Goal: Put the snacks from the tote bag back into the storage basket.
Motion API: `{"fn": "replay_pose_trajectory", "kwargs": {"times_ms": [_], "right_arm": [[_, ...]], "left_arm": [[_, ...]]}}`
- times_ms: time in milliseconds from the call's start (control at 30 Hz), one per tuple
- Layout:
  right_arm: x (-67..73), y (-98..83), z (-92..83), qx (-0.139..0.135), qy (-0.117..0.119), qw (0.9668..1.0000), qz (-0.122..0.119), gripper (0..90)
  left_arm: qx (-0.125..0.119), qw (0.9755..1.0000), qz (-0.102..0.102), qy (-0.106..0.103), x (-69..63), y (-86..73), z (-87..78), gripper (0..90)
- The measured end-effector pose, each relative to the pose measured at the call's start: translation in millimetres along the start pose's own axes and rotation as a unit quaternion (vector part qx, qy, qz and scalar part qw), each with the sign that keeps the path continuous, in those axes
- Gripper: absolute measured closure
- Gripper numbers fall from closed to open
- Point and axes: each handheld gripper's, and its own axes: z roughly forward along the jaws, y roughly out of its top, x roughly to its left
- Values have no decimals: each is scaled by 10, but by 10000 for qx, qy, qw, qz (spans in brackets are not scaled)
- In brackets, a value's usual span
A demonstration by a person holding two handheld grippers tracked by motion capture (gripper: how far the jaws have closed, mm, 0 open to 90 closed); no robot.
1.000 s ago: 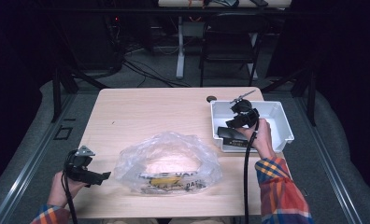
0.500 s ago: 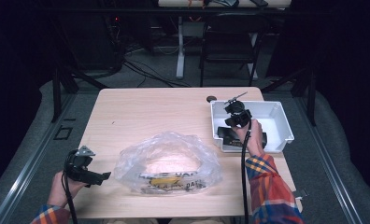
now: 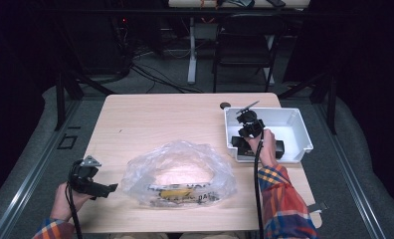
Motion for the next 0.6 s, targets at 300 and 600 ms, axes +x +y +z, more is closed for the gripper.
{"fn": "replay_pose_trajectory", "kwargs": {"times_ms": [300,600], "right_arm": [[10,-2,-3,-78,2,10000,39,884],[35,20,45,14,16,10000,14,884]], "left_arm": [[21,10000,1,-8,-7,1,9,1],[26,10000,-14,-4,-1,-2,11,1]]}}
